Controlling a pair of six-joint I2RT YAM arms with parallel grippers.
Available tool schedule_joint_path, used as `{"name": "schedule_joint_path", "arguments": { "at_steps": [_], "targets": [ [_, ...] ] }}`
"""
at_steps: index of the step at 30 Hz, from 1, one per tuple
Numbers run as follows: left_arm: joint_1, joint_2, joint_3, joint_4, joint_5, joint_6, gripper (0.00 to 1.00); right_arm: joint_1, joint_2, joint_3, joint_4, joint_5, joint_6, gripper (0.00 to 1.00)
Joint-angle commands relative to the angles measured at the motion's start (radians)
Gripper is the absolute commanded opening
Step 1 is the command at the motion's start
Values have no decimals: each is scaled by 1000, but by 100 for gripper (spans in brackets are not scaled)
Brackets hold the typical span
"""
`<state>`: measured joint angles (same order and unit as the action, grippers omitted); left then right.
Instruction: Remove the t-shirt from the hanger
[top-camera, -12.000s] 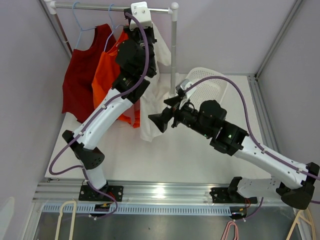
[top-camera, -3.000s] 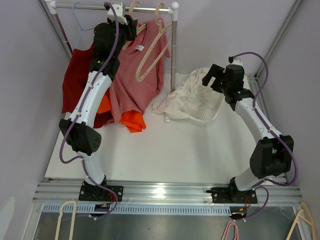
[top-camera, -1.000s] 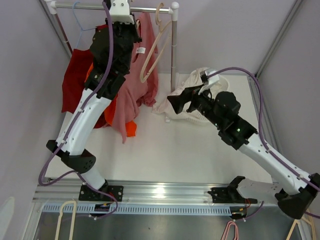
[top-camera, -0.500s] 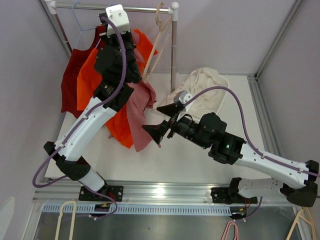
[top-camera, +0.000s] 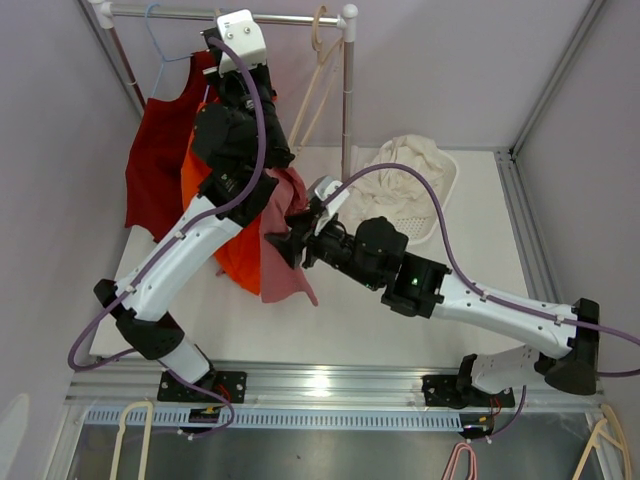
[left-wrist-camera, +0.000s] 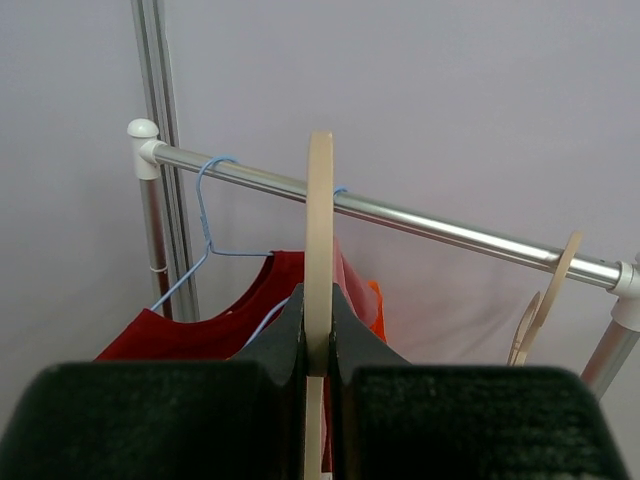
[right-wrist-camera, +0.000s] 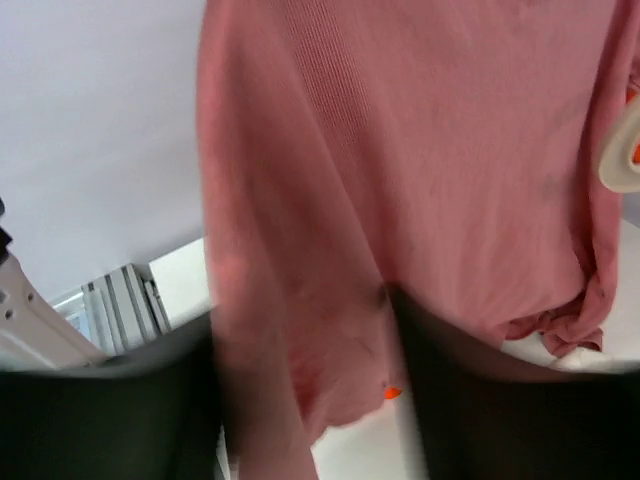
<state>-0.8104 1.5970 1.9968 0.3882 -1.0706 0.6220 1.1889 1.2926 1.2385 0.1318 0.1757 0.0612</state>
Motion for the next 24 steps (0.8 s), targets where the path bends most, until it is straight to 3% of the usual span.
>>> {"name": "schedule_joint_path", "arguments": {
  "at_steps": [1,3,4,7,8,12,18,24],
  "targets": [
    [-13,-6,53,63,24,21,1,5,31,111,36,45,-26,45],
    [-12,-5,63,35,52,9,1,9,47,134,-1,31,-15,3],
    [-12,-3,65,31,63,8,1,14,43,130,-7,34,-12,0],
    [14,30,130,-33,110,-45,1,49,-1,84,-15,62,0,0],
    [25,43,152,-140,127,-80,1,63,-27,75,-23,74,2,0],
    [92,125,273,-303,218,-218,1,179,-84,46,-82,186,-14,0],
    [137,279,450,-327,258,-171,1,359,-111,36,-182,338,5,0],
    [175,304,444,-377,287,-241,1,520,-111,12,-204,429,25,0]
  ]
}}
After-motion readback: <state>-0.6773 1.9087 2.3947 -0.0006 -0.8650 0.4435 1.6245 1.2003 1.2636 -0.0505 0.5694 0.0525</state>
